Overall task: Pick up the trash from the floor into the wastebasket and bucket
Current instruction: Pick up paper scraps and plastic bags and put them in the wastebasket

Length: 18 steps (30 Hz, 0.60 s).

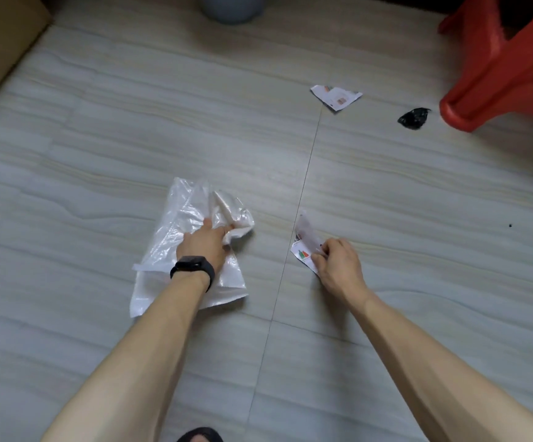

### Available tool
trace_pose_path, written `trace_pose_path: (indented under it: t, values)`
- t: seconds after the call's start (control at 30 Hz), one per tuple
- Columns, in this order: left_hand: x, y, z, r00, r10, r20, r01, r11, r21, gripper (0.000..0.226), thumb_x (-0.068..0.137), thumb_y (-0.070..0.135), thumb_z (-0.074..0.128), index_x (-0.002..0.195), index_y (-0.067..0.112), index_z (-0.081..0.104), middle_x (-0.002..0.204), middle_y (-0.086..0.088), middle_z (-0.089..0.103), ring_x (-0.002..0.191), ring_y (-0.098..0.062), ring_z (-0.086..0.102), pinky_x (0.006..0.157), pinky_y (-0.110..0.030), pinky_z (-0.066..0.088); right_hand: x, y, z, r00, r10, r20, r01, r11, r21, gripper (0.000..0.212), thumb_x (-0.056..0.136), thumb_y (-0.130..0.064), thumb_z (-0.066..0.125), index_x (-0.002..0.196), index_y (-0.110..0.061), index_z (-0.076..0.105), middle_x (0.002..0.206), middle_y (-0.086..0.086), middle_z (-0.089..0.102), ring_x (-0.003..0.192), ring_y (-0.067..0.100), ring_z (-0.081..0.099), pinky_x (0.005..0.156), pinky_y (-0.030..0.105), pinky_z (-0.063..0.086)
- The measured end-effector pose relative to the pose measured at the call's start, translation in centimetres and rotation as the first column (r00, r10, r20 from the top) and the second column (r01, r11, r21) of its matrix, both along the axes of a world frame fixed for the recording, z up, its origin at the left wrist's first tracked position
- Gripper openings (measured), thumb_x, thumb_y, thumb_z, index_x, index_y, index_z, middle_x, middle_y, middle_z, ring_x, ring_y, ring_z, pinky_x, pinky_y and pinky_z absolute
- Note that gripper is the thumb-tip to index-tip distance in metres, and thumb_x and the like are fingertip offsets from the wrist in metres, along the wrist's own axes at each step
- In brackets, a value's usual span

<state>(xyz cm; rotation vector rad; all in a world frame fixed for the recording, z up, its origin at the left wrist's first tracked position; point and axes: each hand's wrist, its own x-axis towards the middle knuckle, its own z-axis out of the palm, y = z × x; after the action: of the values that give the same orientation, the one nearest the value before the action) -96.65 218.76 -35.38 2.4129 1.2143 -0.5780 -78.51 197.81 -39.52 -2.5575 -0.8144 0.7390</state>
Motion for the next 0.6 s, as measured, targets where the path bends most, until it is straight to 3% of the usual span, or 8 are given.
trace_pose_path:
  t: [0.07,0.13,0.23,0.3,0.43,0.53,0.6]
  values:
    - [-1.0,-2.4,0.3,0.997,-0.079,-0.009,0.079,0.996,0.038,0.051,0.096,0.022,0.047,0.134,0.057,0.046,0.118,-0.004,0.058,0.103,-0.033,0.060,0.076,-0.038,0.048,0.0,0.0,-0.1,1.000,-0.016,0.018,0.015,1.000,0.018,0.017,0.093,-0.019,0.057,0.099,-0.004,0.062,0.110,0.016,0.060,0.108,0.034,0.052,0.084,0.035,0.036]
    - [-2.6,-4.5,1.1,0.991,-0.131,-0.027,0.132,0.991,0.022,0.054,0.096,0.020,0.044,0.135,0.057,0.046,0.115,-0.004,0.064,0.104,-0.033,0.061,0.079,-0.038,0.051,-0.8,-0.7,0.0,1.000,-0.020,0.024,0.019,0.999,0.051,0.019,0.092,-0.018,0.057,0.103,-0.003,0.063,0.113,0.016,0.060,0.109,0.035,0.052,0.085,0.036,0.037]
    - [-4.2,-5.6,2.4,0.997,-0.077,0.005,0.077,0.997,0.021,0.043,0.095,0.025,0.043,0.128,0.050,0.054,0.115,-0.003,0.066,0.102,-0.033,0.060,0.077,-0.036,0.050,-2.7,-1.6,1.0,0.999,0.003,-0.036,-0.001,0.999,0.046,0.007,0.090,-0.016,0.056,0.090,-0.011,0.061,0.103,0.012,0.060,0.102,0.031,0.053,0.074,0.033,0.034]
    - [-5.2,-6.1,3.5,0.998,-0.058,0.031,0.055,0.996,0.073,0.033,0.096,0.026,0.042,0.122,0.040,0.059,0.109,-0.006,0.066,0.096,-0.034,0.060,0.073,-0.035,0.048,-5.0,-3.1,1.7,0.995,0.034,-0.094,-0.028,0.998,0.063,0.011,0.089,-0.013,0.053,0.078,-0.016,0.054,0.090,0.007,0.057,0.091,0.028,0.051,0.069,0.031,0.030]
    - [-7.7,-6.9,5.5,0.995,-0.040,0.089,0.023,0.982,0.185,0.024,0.095,0.027,0.046,0.114,0.036,0.060,0.104,-0.008,0.065,0.094,-0.035,0.060,0.076,-0.039,0.051,-10.3,-5.9,3.8,0.975,-0.001,-0.223,0.040,0.984,0.171,0.011,0.092,-0.018,0.052,0.088,-0.011,0.060,0.087,0.002,0.063,0.083,0.025,0.055,0.062,0.033,0.036]
    - [-10.1,-7.6,8.2,0.982,0.011,0.187,-0.054,0.973,0.225,0.022,0.091,0.030,0.051,0.108,0.038,0.063,0.098,-0.004,0.067,0.090,-0.034,0.062,0.077,-0.042,0.055,-14.0,-6.8,8.1,0.935,0.009,-0.354,0.116,0.936,0.331,0.007,0.090,-0.023,0.059,0.092,-0.027,0.064,0.085,-0.013,0.066,0.083,0.014,0.062,0.063,0.020,0.044]
    - [-10.6,-7.4,10.2,0.961,0.038,0.273,-0.105,0.966,0.235,0.021,0.087,0.037,0.058,0.106,0.041,0.065,0.094,-0.003,0.069,0.090,-0.033,0.063,0.075,-0.040,0.055,-15.0,-6.5,11.5,0.922,0.059,-0.383,0.117,0.899,0.422,0.012,0.088,-0.026,0.063,0.092,-0.038,0.060,0.083,-0.016,0.067,0.079,0.005,0.064,0.064,0.022,0.050]
